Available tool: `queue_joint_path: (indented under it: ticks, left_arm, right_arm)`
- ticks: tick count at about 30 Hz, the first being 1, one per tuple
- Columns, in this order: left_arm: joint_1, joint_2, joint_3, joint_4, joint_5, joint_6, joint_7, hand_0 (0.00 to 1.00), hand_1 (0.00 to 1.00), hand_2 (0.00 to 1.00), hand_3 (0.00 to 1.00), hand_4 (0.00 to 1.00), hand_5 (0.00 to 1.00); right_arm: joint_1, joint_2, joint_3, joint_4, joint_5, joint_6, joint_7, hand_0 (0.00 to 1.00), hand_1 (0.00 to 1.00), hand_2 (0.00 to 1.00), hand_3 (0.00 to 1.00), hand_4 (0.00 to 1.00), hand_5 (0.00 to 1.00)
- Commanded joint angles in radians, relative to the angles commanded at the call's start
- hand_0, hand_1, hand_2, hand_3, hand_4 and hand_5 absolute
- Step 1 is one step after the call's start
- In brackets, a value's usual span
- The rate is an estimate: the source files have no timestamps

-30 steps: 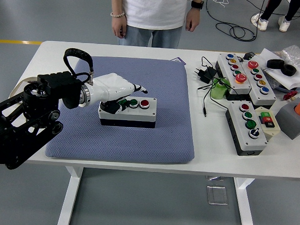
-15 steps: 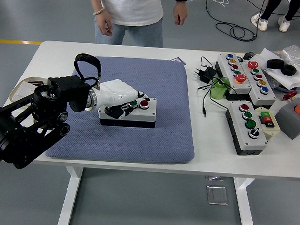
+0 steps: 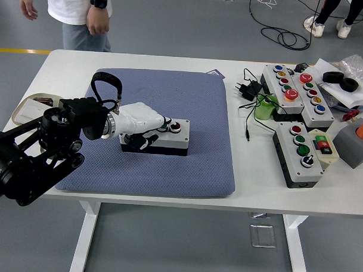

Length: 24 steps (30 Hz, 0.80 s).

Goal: Pick up the button,place it on the desk,press the button,press the button

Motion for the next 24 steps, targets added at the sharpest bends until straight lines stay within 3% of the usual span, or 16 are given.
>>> queue_joint_path:
  ticks: [8, 14, 20, 24]
  left_arm:
    - [0.000, -0.001, 0.011, 0.023, 0.007, 0.028, -0.006, 0.037, 0.002, 0.023, 0.889, 0.278, 0.002]
    - [0.012, 0.003, -0.040, -0.008, -0.003, 0.068, -0.002, 0.038, 0.002, 0.023, 0.891, 0.279, 0.002]
    - [0.048, 0.011, -0.134, -0.041, -0.080, 0.214, -0.012, 0.039, 0.002, 0.023, 0.904, 0.273, 0.002]
    - [0.074, 0.016, -0.221, -0.031, -0.209, 0.330, -0.021, 0.039, 0.002, 0.025, 0.908, 0.273, 0.002]
  right_arm:
    - [0.001, 0.000, -0.003, 0.000, 0.005, -0.001, 0.000, 0.650, 0.638, 0.668, 0.581, 0.380, 0.241]
    - [0.000, 0.001, 0.004, 0.000, -0.005, 0.000, 0.000, 0.650, 0.639, 0.668, 0.582, 0.381, 0.241]
    - [-0.003, 0.002, 0.007, 0.000, -0.007, 0.000, -0.001, 0.651, 0.639, 0.668, 0.582, 0.380, 0.241]
    - [-0.004, 0.002, 0.008, 0.000, -0.010, 0.001, -0.001, 0.652, 0.638, 0.670, 0.582, 0.381, 0.241]
